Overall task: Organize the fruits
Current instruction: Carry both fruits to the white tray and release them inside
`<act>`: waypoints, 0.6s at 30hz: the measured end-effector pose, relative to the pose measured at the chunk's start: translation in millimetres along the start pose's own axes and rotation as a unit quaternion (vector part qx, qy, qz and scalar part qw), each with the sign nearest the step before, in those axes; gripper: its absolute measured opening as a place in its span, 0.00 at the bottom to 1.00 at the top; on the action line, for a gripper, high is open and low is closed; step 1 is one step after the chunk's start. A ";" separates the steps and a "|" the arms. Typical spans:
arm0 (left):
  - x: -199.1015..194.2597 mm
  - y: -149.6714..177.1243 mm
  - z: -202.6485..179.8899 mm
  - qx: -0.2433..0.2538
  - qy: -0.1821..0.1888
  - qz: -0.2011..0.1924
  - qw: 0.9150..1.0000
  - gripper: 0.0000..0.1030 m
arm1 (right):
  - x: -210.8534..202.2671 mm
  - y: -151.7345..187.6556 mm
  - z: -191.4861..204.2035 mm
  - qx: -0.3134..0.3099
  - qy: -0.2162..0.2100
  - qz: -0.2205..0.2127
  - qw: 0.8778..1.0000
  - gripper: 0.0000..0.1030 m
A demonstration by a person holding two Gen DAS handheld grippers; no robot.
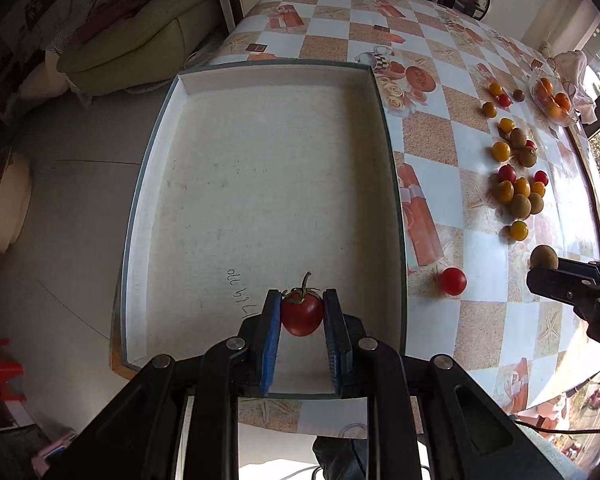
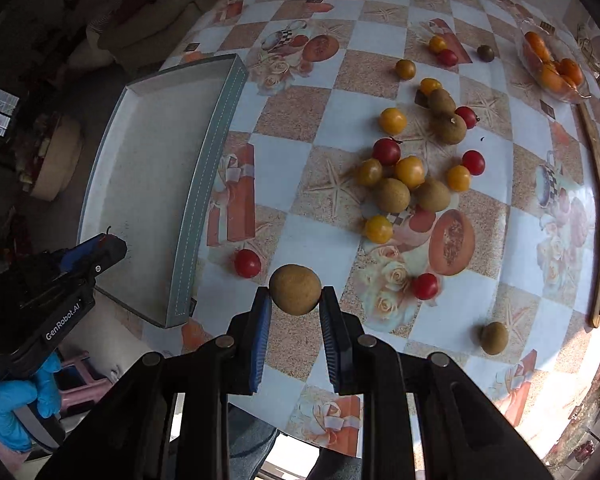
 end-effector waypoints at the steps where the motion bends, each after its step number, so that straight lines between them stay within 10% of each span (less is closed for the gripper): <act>1: 2.1 0.6 9.0 -0.004 -0.001 0.001 1.000 0.22 | 3.9 -5.6 10.9 -0.004 -0.003 0.001 1.000 0.26; 8: 20.1 2.1 51.6 -0.021 0.013 0.017 1.000 0.22 | 34.9 -36.0 79.0 -0.046 -0.016 0.016 0.999 0.26; 14: 5.1 -3.7 60.2 -0.054 0.133 -0.018 0.990 0.22 | 40.1 -41.0 87.6 -0.035 -0.021 0.020 0.999 0.26; 18: 6.7 -7.4 53.1 -0.028 0.144 -0.015 0.989 0.22 | 36.8 -39.2 83.2 -0.031 -0.016 0.013 0.999 0.26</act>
Point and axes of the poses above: each gripper's, at about its wrist camera, not at the fingertips, and x roughly the way its jaws point, z to its left, y to its underside, the point moved 5 cm from there along x, roughly the way its jaws point, and after that the axes turned 2 degrees about z, right-handed, at the moved point
